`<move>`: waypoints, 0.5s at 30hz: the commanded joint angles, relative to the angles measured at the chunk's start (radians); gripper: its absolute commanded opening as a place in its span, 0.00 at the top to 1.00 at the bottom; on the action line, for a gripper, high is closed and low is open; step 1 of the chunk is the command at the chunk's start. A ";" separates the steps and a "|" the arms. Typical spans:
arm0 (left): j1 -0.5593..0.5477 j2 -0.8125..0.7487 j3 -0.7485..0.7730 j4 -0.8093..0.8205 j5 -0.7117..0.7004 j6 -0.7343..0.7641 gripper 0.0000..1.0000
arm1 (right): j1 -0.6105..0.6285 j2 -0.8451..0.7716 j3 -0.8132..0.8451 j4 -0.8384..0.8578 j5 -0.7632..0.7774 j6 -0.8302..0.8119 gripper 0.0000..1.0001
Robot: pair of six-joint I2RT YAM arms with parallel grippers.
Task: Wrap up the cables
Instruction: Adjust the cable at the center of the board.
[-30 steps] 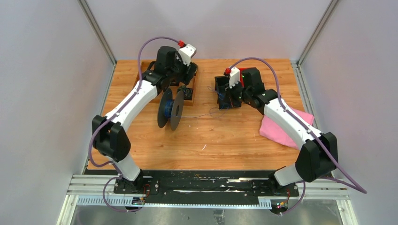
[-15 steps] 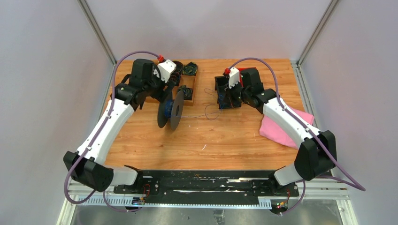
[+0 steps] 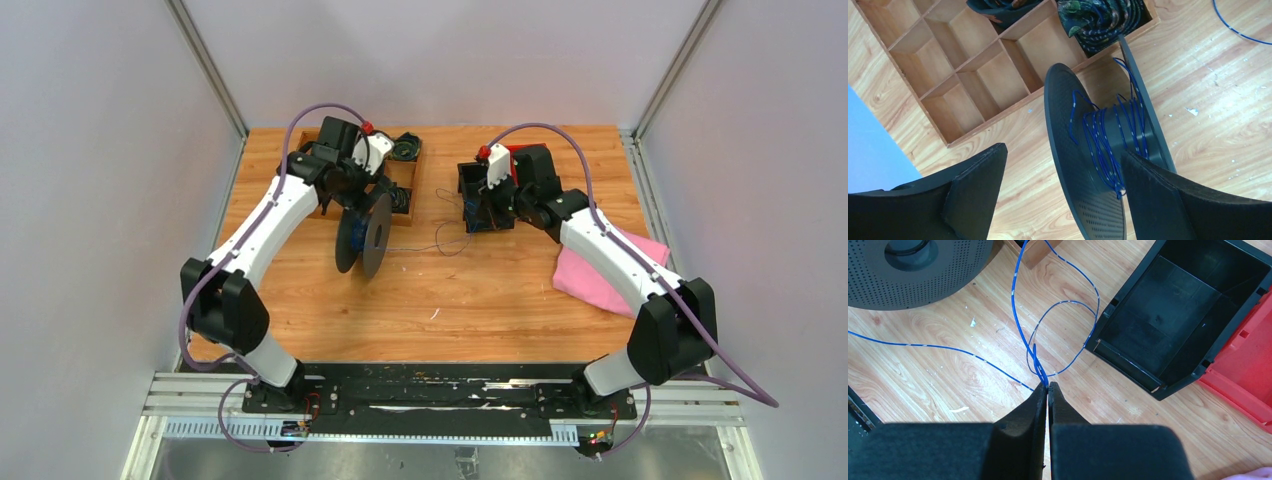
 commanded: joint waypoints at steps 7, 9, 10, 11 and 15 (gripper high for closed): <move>0.001 0.099 0.095 -0.010 -0.064 -0.003 0.16 | -0.017 -0.018 0.004 -0.015 -0.005 -0.009 0.99; 0.001 0.120 0.108 -0.015 -0.070 0.000 0.18 | -0.017 -0.020 0.002 -0.012 -0.006 -0.009 0.99; 0.002 0.135 0.120 -0.020 -0.072 0.000 0.19 | -0.016 -0.019 0.002 -0.012 -0.008 -0.009 0.99; 0.001 0.145 0.125 -0.023 -0.074 0.000 0.21 | -0.017 -0.019 0.000 -0.011 -0.008 -0.009 0.99; 0.002 0.169 0.146 -0.033 -0.065 -0.006 0.26 | -0.017 -0.019 -0.002 -0.010 -0.012 -0.009 0.99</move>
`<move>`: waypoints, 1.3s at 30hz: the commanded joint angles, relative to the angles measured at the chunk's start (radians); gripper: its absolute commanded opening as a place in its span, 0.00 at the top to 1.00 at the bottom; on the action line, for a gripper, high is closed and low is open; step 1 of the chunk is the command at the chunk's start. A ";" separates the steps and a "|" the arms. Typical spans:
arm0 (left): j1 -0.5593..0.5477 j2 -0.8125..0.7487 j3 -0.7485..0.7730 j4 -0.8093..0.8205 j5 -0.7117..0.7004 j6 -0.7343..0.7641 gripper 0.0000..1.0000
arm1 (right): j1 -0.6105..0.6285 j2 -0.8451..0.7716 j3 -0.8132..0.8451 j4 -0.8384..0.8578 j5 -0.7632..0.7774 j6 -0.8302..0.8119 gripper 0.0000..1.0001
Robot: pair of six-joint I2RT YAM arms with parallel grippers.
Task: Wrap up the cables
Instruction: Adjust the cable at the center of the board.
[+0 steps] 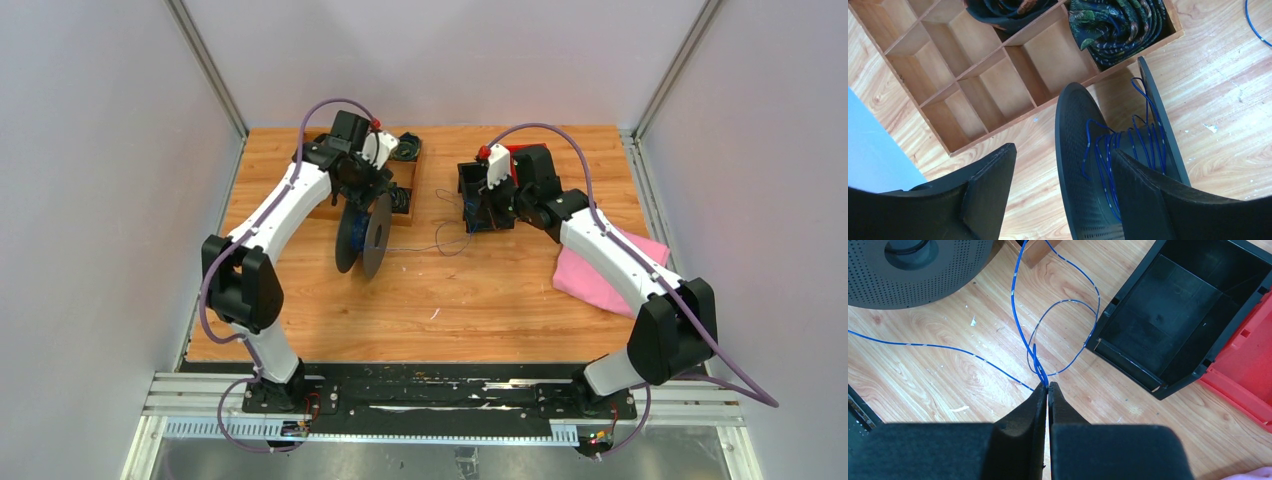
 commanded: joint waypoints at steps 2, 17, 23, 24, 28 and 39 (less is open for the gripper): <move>0.002 0.031 0.050 -0.030 -0.010 -0.005 0.28 | -0.017 -0.020 -0.003 -0.007 -0.013 -0.009 0.99; 0.002 0.058 0.064 -0.045 -0.008 -0.021 0.45 | -0.016 -0.019 -0.009 -0.004 -0.026 -0.010 0.99; 0.002 0.063 0.072 -0.049 -0.005 -0.025 0.53 | -0.016 -0.019 -0.011 -0.003 -0.026 -0.012 0.99; 0.001 0.063 0.071 -0.049 -0.005 -0.026 0.53 | -0.016 -0.020 -0.011 -0.004 -0.026 -0.011 0.99; 0.001 0.065 0.070 -0.049 -0.004 -0.028 0.56 | -0.017 -0.021 -0.011 -0.003 -0.027 -0.012 0.99; 0.001 0.078 0.083 -0.049 0.002 -0.044 0.60 | -0.017 -0.026 -0.014 -0.002 -0.028 -0.012 0.99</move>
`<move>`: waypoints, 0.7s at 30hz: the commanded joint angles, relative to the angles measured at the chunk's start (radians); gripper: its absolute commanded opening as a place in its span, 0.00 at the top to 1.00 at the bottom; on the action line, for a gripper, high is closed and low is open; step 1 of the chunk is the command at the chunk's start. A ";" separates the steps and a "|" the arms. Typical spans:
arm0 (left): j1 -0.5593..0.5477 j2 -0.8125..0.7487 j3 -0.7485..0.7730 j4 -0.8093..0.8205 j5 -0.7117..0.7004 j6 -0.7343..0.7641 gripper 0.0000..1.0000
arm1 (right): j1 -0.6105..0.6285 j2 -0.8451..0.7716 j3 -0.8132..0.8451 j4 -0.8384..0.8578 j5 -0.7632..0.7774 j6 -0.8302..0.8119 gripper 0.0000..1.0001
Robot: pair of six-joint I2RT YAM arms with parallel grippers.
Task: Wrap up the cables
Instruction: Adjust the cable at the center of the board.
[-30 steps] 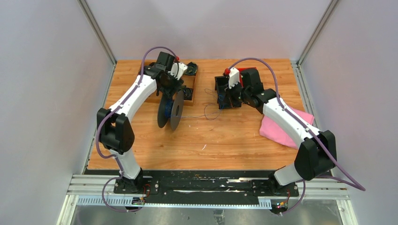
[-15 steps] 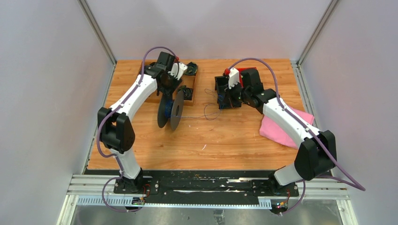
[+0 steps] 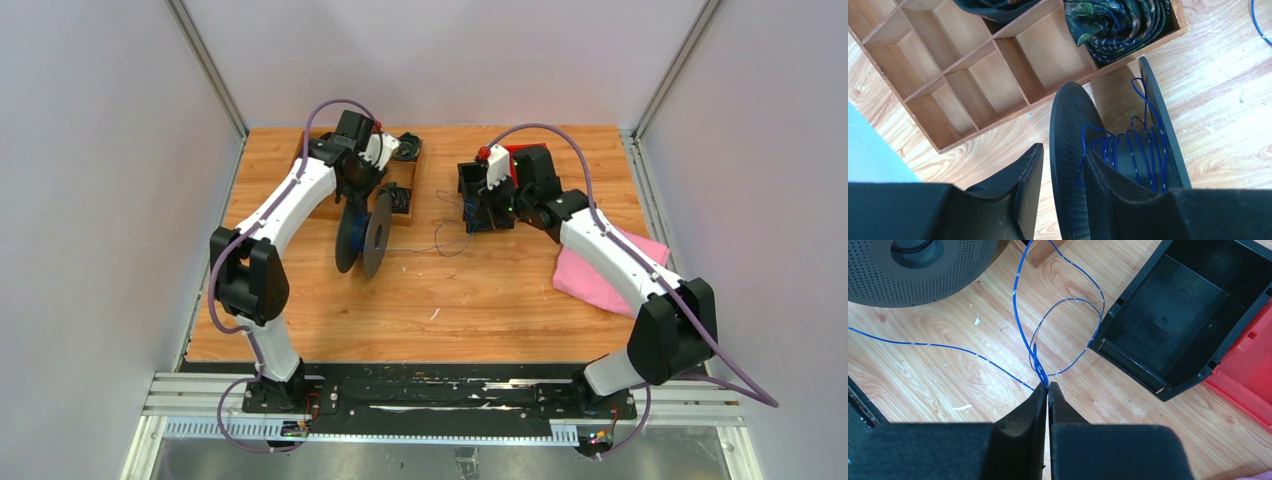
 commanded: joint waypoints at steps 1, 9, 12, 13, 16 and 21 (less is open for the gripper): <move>0.002 0.012 0.039 -0.004 0.009 -0.010 0.61 | -0.017 -0.025 -0.012 -0.003 -0.010 -0.012 0.99; 0.001 0.004 0.032 -0.004 0.010 -0.015 0.69 | -0.017 -0.025 -0.012 -0.002 -0.010 -0.013 0.99; 0.000 0.001 0.030 -0.004 0.012 -0.019 0.72 | -0.016 -0.024 -0.012 -0.002 -0.012 -0.012 0.99; 0.000 -0.001 0.029 -0.004 0.013 -0.022 0.73 | -0.017 -0.024 -0.012 -0.002 -0.012 -0.012 0.99; 0.000 -0.002 0.026 -0.004 0.015 -0.028 0.75 | -0.017 -0.024 -0.012 -0.002 -0.011 -0.013 0.99; 0.000 -0.006 0.018 -0.004 0.018 -0.039 0.79 | -0.017 -0.025 -0.012 -0.001 -0.012 -0.013 0.99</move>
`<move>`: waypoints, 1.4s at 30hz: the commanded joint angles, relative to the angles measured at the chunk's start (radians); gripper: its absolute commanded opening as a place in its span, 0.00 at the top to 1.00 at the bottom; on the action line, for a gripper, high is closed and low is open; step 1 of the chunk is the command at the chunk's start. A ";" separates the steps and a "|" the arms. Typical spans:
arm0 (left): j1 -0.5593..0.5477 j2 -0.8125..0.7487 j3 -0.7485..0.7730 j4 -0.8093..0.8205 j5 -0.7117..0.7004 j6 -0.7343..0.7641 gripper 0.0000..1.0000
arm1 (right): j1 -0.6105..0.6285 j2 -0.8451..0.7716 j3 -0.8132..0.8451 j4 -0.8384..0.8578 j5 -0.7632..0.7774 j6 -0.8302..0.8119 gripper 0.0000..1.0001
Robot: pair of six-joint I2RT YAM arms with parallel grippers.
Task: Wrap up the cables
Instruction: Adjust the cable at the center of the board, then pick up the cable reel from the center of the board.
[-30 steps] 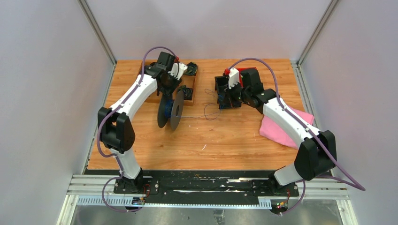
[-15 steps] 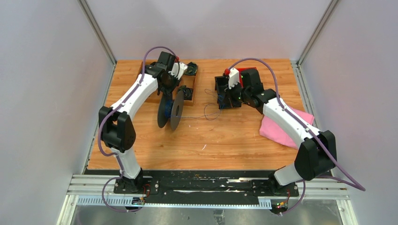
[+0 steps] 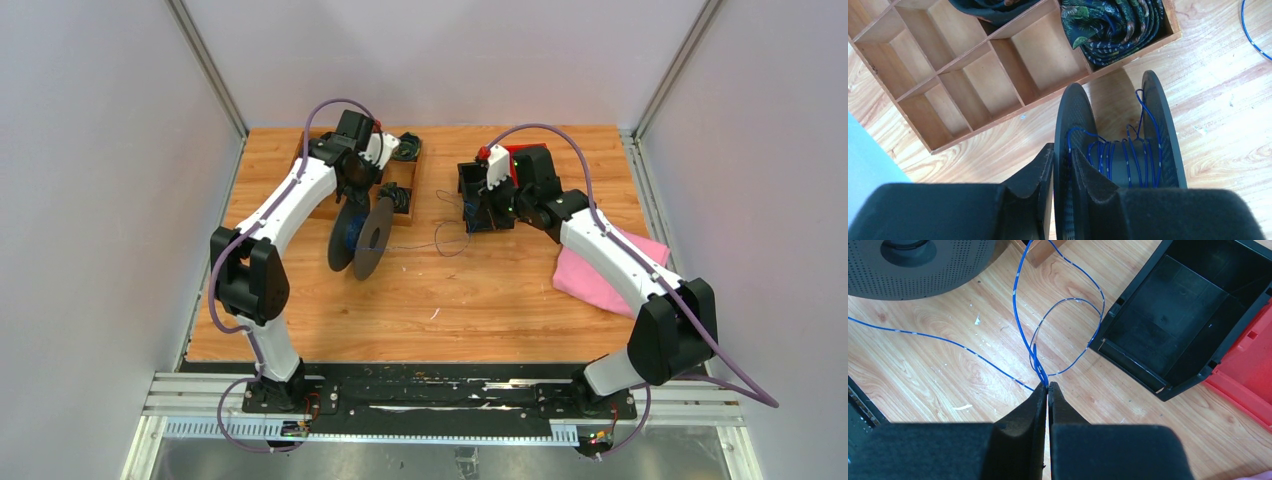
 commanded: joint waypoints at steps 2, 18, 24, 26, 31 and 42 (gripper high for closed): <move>0.000 -0.012 0.011 -0.006 0.009 -0.016 0.82 | -0.017 -0.024 -0.011 -0.001 -0.014 -0.013 0.99; -0.002 -0.114 -0.056 0.006 0.080 -0.043 1.00 | -0.098 -0.048 0.134 -0.037 -0.053 -0.003 0.99; -0.004 -0.159 -0.091 0.007 0.135 -0.020 1.00 | -0.167 -0.032 0.239 -0.060 -0.031 -0.017 0.99; -0.003 -0.186 -0.095 0.007 0.170 -0.015 1.00 | -0.187 -0.018 0.250 -0.059 -0.018 -0.024 0.99; -0.003 -0.255 -0.089 0.006 0.281 -0.016 1.00 | -0.250 0.015 0.237 -0.045 0.001 -0.041 0.99; 0.021 -0.315 -0.019 -0.005 0.604 -0.076 1.00 | -0.306 -0.029 0.086 0.037 0.072 -0.138 0.99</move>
